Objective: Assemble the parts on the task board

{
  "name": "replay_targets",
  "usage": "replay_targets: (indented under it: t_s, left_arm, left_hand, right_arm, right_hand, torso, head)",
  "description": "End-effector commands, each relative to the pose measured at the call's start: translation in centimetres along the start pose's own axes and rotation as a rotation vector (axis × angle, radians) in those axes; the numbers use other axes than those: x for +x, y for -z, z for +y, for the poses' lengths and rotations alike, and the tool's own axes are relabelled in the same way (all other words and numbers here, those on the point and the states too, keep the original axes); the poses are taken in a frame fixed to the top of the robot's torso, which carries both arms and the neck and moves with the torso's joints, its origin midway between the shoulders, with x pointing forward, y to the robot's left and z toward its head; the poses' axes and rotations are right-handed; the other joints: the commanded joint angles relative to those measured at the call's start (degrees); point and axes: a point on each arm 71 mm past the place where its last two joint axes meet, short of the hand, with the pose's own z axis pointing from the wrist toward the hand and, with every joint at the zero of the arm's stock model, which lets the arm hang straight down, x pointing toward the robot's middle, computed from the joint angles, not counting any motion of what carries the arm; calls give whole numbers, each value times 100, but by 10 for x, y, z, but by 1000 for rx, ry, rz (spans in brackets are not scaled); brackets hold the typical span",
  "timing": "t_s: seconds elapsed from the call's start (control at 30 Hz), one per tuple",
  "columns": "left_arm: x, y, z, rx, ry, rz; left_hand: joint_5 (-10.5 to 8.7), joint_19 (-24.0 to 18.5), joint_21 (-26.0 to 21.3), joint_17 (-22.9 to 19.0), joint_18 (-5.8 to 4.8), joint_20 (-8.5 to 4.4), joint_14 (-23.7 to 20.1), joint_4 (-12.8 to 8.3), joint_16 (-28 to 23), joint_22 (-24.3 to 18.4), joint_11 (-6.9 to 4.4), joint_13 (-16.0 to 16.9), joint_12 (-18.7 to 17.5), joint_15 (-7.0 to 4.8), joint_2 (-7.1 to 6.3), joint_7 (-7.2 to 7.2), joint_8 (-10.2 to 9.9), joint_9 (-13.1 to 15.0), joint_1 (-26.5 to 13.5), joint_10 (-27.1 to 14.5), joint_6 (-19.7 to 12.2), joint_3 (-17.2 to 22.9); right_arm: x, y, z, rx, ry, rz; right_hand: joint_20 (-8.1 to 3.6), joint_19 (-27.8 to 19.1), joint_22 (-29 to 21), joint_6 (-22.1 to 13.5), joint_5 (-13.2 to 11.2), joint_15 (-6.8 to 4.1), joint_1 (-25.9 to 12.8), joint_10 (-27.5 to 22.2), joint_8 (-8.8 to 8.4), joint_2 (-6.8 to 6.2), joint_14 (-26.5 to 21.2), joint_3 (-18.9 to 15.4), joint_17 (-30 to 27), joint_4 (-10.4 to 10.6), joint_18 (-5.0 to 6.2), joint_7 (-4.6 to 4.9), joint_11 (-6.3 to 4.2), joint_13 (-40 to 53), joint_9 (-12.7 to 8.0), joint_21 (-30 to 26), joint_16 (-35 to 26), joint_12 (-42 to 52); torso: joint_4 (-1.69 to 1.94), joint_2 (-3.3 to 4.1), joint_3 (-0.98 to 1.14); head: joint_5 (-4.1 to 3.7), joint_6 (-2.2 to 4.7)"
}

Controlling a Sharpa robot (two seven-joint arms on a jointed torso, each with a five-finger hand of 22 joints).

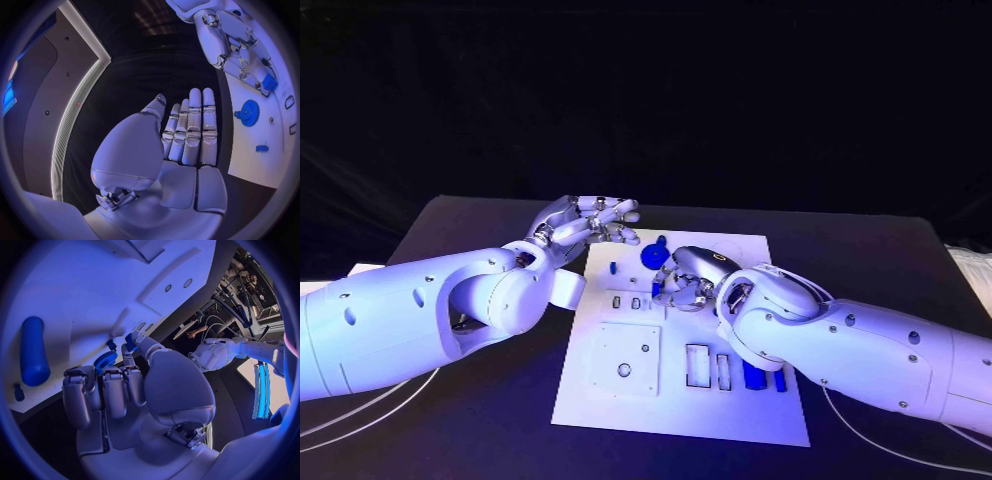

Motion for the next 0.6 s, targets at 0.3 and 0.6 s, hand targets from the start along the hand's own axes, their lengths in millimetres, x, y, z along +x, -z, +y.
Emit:
replay_targets:
  t_s: [0.3, 0.6]
  left_arm:
    - [3, 0, -1, 9, 12, 24]
    - [4, -1, -1, 8, 13, 26]
  left_hand:
    - [-9, -36, 22, 9, 56, -3, -41, -23, -38, 7, 29, 6, -8, 16, -8, 48, -21, -5, 64, 16, -6, 6]
    - [-11, -38, 23, 18, 55, -2, -41, -26, -45, 8, 31, 6, -14, 17, -8, 50, -24, -5, 60, 19, -5, 8]
  right_arm:
    - [8, -3, 8, -28, 59, 12]
    - [13, -5, 11, -35, 70, 18]
  right_hand:
    - [27, 581, 1482, 36, -22, 32, -61, 336, -12, 9, 522, -16, 1204, 35, -73, 9, 35, 1152, 5, 2, -14, -20]
    - [26, 582, 1483, 27, -15, 31, -76, 337, -16, -6, 523, -26, 1206, 40, -73, 10, 36, 1154, 4, 2, -14, -17]
  torso:
    - [5, -3, 5]
    - [2, -2, 6]
  head:
    - [-9, -25]
    - [0, -49]
